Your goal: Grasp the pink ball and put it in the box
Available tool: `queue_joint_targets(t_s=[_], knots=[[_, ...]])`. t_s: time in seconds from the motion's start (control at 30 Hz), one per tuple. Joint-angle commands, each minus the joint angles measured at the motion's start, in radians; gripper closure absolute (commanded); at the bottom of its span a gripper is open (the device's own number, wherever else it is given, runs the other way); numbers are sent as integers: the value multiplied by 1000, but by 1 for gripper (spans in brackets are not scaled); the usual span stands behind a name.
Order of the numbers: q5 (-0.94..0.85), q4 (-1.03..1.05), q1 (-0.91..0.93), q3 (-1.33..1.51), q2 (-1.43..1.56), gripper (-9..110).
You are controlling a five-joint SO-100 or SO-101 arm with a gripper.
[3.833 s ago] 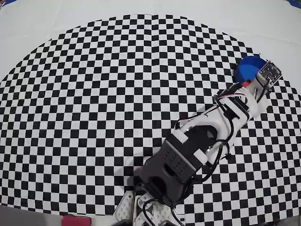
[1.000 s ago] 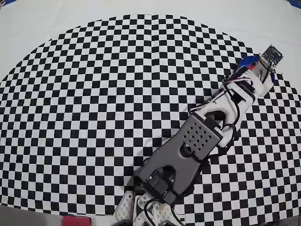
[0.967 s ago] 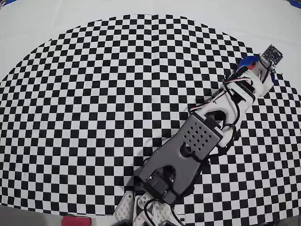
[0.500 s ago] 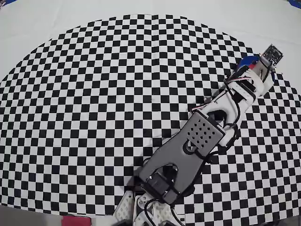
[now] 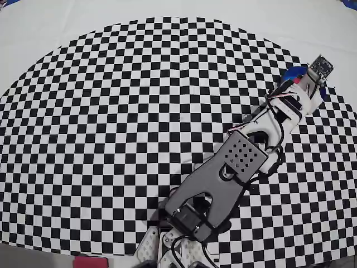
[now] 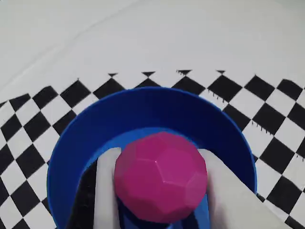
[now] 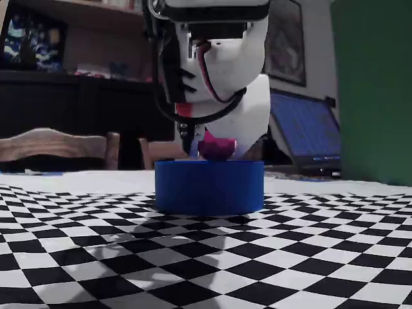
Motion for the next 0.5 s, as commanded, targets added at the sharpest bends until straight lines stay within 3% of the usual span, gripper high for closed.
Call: queue_joint_targets(t_s=[0.0, 0.47], knots=[[2, 5, -2, -81, 5, 101], [2, 6, -8, -109, -17, 101]])
